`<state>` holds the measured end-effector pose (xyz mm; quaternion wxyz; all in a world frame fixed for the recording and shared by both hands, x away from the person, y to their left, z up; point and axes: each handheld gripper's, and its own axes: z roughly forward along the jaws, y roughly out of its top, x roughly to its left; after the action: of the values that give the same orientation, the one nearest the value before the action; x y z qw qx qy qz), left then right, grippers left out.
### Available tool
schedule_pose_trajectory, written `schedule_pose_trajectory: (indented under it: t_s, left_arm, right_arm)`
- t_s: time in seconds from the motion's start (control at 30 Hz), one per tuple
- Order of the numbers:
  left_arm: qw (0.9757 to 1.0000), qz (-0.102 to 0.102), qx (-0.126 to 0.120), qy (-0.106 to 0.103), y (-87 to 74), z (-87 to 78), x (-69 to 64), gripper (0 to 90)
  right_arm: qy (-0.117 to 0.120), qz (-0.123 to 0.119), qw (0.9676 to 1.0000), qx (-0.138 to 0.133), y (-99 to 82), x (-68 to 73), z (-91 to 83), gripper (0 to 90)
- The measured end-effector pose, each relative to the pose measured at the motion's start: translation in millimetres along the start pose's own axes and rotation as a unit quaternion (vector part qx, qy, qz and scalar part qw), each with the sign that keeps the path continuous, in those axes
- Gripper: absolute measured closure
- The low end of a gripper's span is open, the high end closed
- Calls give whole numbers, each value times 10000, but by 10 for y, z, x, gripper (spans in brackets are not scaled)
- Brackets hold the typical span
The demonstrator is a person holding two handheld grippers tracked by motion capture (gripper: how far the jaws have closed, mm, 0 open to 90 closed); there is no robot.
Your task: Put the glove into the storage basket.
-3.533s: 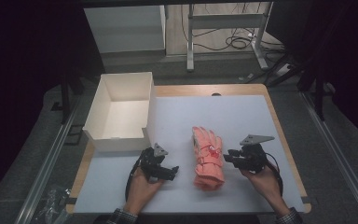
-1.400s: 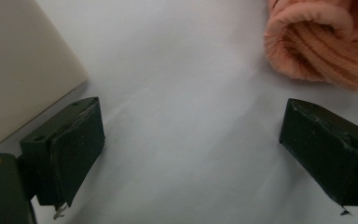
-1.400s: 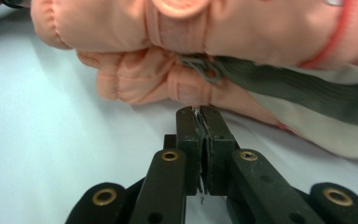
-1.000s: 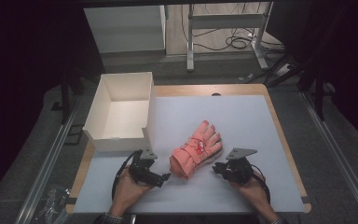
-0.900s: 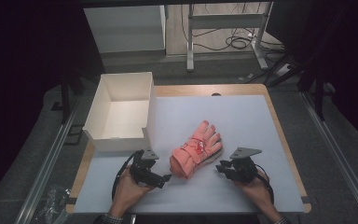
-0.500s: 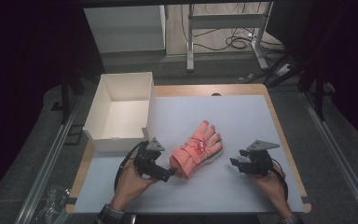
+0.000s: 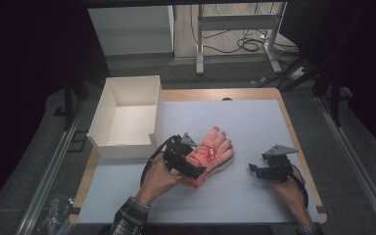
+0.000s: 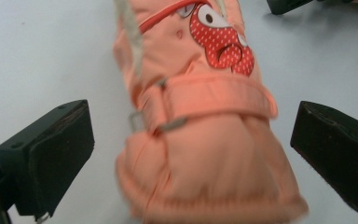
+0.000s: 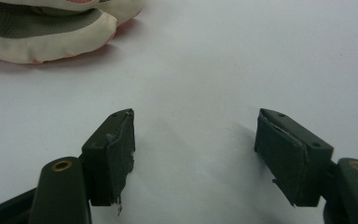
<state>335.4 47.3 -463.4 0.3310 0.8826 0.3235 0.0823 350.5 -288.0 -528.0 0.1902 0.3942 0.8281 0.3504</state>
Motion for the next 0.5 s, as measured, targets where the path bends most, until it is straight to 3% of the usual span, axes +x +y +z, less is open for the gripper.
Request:
schedule_pose_trajectory:
  t_s: [0.07,0.17,0.27,0.4,0.5]
  left_arm:
    - [9999,26,89,77,33,81,-14,0]
    - [9999,2,153,9,39,154,-18,0]
    - [9992,20,386,91,-1,311,-43,0]
    - [9988,-12,489,20,-57,422,-46,0]
    - [9978,28,633,182,-93,486,-64,0]
  right_arm:
    - [31,22,10000,-3,-2,-7,0,285]
    - [63,41,10000,-13,-5,-17,0,286]
    - [71,39,10000,-12,-7,-22,-1,286]
    - [42,5,10000,-8,-7,-13,2,285]
    - [44,6,10000,-8,-8,-13,2,285]
